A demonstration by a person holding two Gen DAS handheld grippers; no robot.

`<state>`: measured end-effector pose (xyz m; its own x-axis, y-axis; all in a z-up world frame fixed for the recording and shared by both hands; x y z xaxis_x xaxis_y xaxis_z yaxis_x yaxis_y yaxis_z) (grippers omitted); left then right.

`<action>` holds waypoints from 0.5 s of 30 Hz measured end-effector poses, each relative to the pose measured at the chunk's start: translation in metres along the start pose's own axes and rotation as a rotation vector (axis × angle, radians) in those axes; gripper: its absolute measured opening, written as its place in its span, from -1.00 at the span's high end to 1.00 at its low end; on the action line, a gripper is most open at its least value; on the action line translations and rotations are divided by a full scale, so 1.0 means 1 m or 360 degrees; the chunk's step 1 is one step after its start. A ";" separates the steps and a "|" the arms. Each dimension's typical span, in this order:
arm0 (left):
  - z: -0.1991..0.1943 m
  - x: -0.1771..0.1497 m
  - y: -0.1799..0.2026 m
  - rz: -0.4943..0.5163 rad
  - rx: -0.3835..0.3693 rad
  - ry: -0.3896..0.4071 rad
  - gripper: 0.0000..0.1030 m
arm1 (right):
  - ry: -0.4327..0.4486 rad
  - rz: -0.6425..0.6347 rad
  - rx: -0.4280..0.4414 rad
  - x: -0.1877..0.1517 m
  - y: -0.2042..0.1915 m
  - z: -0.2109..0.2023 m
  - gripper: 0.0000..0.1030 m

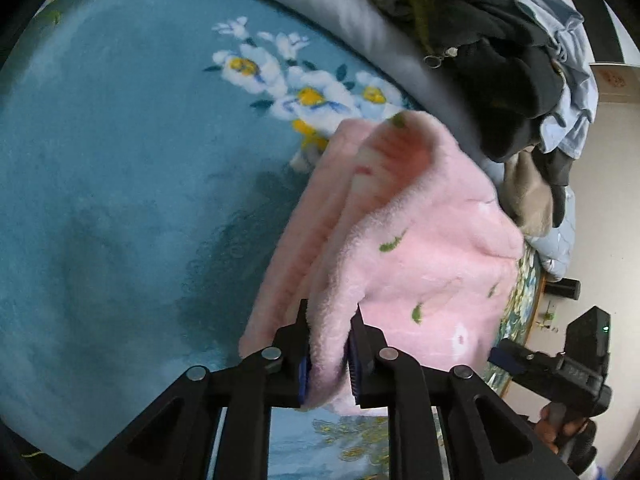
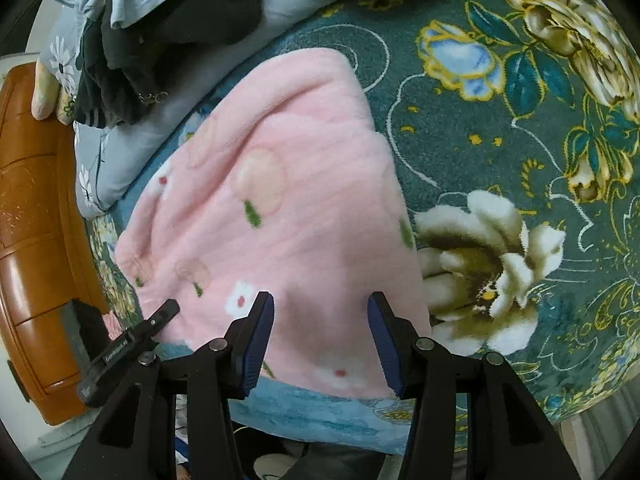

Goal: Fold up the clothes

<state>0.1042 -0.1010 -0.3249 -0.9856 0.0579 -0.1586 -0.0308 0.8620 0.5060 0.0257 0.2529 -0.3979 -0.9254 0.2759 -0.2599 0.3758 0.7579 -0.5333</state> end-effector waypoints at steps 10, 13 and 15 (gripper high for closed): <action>-0.055 0.025 0.091 0.0647 0.0234 0.0161 0.09 | 0.0218 -0.0223 -0.0084 0.049 -0.022 -0.034 0.03; -0.040 0.032 0.118 0.0781 0.0192 0.0104 0.08 | 0.0244 -0.0312 -0.0102 0.067 -0.032 -0.040 0.03; -0.018 0.037 0.121 0.0826 0.0200 0.0061 0.09 | 0.0210 -0.0381 -0.0101 0.076 -0.044 -0.033 0.03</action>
<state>0.0609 -0.0038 -0.2547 -0.8715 0.4760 0.1179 0.4800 0.7788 0.4038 -0.0627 0.2598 -0.3676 -0.9875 0.1558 -0.0235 0.1456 0.8452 -0.5142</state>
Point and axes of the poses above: each gripper's, at about its wrist camera, not at the fingertips, and z roughly the way its jaws point, y to its right, x to its top, the point moved 7 cm from there along z, roughly the way its jaws point, and after that the axes turned 4 degrees about -y, right-handed, at the moved point
